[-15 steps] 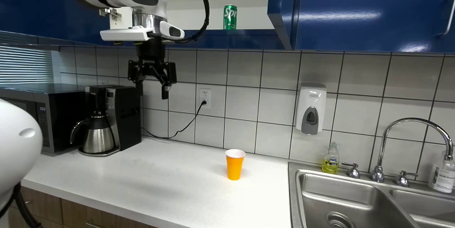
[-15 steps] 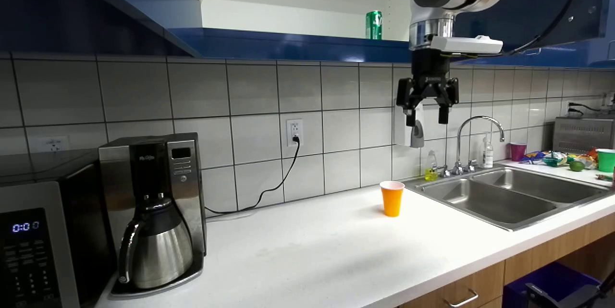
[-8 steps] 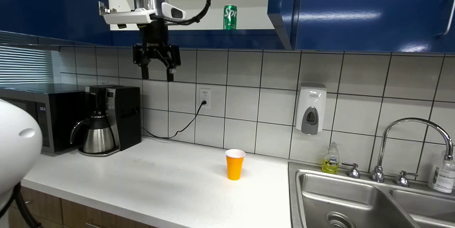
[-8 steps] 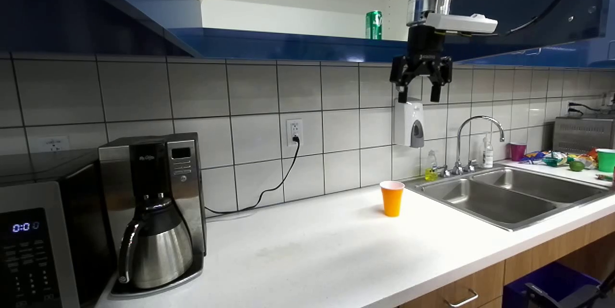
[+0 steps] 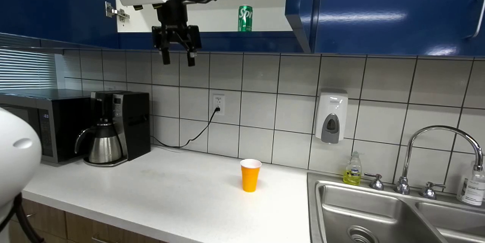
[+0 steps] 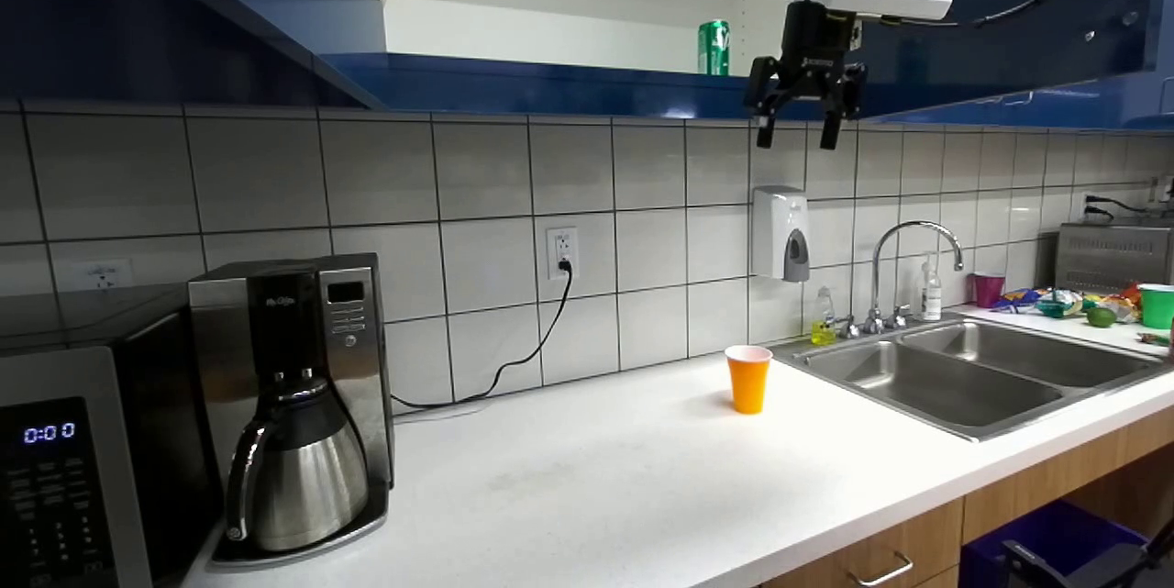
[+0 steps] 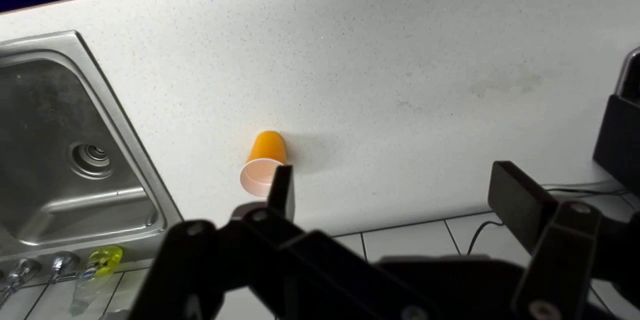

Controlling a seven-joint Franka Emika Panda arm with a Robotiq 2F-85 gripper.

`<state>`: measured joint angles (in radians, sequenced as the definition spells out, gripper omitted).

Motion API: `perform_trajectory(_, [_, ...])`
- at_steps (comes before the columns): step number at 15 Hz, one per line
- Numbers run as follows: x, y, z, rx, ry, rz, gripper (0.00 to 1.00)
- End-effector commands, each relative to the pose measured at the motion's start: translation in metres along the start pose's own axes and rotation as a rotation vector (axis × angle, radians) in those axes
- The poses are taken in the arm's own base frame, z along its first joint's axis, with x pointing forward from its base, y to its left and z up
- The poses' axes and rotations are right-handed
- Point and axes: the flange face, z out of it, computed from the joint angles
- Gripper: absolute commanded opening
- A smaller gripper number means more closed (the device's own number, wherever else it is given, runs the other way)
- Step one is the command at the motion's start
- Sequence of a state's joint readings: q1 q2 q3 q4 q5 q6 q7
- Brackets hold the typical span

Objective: Remove the can from the cabinet

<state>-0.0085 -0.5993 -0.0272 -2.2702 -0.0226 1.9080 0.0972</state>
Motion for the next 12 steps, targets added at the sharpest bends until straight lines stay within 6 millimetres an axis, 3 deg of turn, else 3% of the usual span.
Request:
perform_trajectory(1, [0.022, 0.008, -0.027, 0.009, 0.05, 0.061, 1.0])
perform_trajectory(5, [0.047, 0.011, -0.048, 0.003, 0.125, 0.085, 1.0])
perform_trajectory(12, [0.095, 0.017, -0.067, 0.02, 0.222, 0.108, 1.0])
